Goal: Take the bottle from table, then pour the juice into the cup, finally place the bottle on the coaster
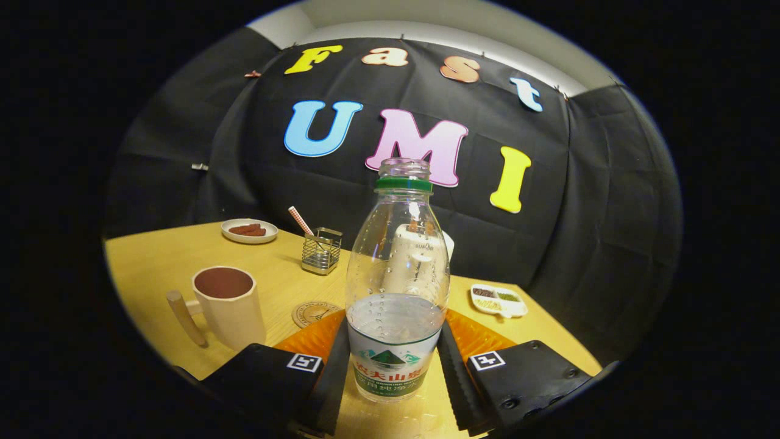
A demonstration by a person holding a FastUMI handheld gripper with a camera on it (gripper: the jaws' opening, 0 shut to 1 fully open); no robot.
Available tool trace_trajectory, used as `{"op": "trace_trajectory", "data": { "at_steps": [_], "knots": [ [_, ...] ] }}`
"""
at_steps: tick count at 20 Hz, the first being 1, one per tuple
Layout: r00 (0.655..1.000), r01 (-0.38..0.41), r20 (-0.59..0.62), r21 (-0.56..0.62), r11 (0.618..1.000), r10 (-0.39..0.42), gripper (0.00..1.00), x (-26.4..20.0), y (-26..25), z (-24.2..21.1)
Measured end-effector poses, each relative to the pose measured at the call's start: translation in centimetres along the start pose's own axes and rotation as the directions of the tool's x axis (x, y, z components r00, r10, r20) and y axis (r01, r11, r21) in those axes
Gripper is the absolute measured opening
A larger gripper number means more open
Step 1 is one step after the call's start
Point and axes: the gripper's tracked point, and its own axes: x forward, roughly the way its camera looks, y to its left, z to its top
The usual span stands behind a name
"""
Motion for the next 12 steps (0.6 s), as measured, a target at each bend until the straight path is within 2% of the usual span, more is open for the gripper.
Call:
{"op": "trace_trajectory", "data": {
  "at_steps": [7, 12],
  "knots": [
    [0.999, -0.005, -0.033, -0.207, 0.978, -0.002, 0.73, -1.0, -0.2, 3.4],
    [0.999, -0.011, -0.052, -0.406, 0.914, -0.011, 0.72, -0.7, 0.9, 3.5]
  ]
}}
